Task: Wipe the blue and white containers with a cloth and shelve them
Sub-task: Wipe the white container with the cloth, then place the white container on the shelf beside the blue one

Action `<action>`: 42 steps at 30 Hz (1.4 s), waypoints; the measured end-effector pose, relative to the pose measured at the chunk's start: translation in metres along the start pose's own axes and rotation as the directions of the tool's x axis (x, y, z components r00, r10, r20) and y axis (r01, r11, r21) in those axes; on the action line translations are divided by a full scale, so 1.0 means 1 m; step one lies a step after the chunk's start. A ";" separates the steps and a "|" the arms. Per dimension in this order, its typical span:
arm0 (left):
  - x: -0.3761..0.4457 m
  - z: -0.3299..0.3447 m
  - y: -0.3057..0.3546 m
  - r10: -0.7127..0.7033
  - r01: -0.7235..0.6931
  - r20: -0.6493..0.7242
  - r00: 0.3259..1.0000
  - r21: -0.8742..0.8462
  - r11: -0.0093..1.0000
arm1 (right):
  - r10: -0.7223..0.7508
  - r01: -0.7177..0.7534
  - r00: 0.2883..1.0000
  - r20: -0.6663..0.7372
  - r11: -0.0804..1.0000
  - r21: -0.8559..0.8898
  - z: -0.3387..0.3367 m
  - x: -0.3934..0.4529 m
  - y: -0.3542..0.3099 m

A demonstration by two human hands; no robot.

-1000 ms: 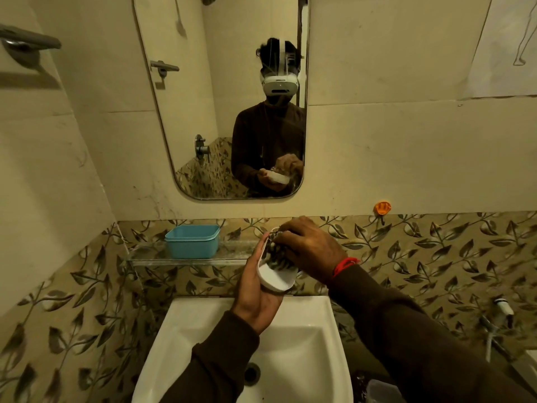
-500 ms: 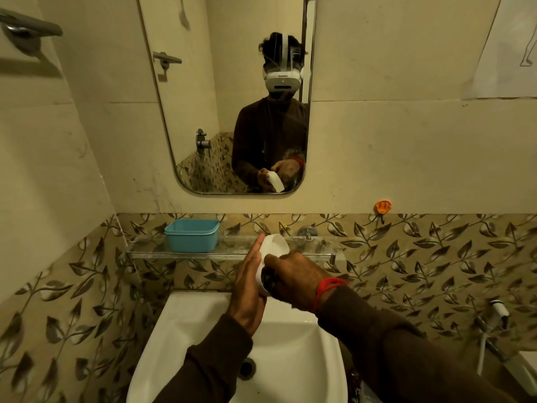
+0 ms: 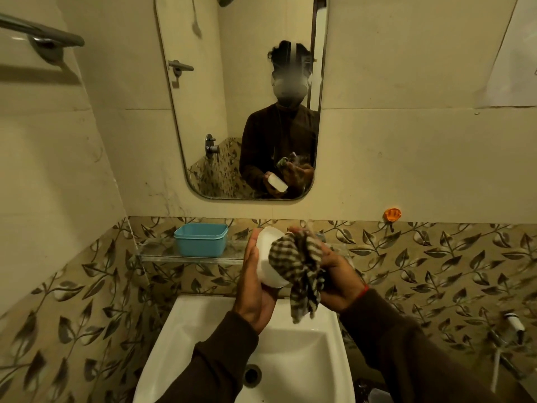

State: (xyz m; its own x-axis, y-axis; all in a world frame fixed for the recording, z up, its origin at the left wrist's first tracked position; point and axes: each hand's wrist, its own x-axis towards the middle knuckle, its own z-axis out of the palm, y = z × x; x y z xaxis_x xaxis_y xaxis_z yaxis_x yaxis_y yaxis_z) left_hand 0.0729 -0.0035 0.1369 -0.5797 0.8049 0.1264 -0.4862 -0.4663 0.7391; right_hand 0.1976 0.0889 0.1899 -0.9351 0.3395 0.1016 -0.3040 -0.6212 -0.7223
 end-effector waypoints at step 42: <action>0.044 -0.137 0.046 0.698 0.099 -0.024 0.716 0.993 -0.067 | -0.213 -0.306 0.945 -0.248 -0.306 -0.902 -0.080 0.086 0.007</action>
State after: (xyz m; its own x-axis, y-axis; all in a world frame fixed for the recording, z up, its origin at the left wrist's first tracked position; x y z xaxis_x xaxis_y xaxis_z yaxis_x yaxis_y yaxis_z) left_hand -0.0649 -0.0396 0.0864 -0.7702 0.2422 0.5900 0.6242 0.4757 0.6197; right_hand 0.1298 0.1700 0.1394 -0.7737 0.6284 0.0805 0.5430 0.7232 -0.4267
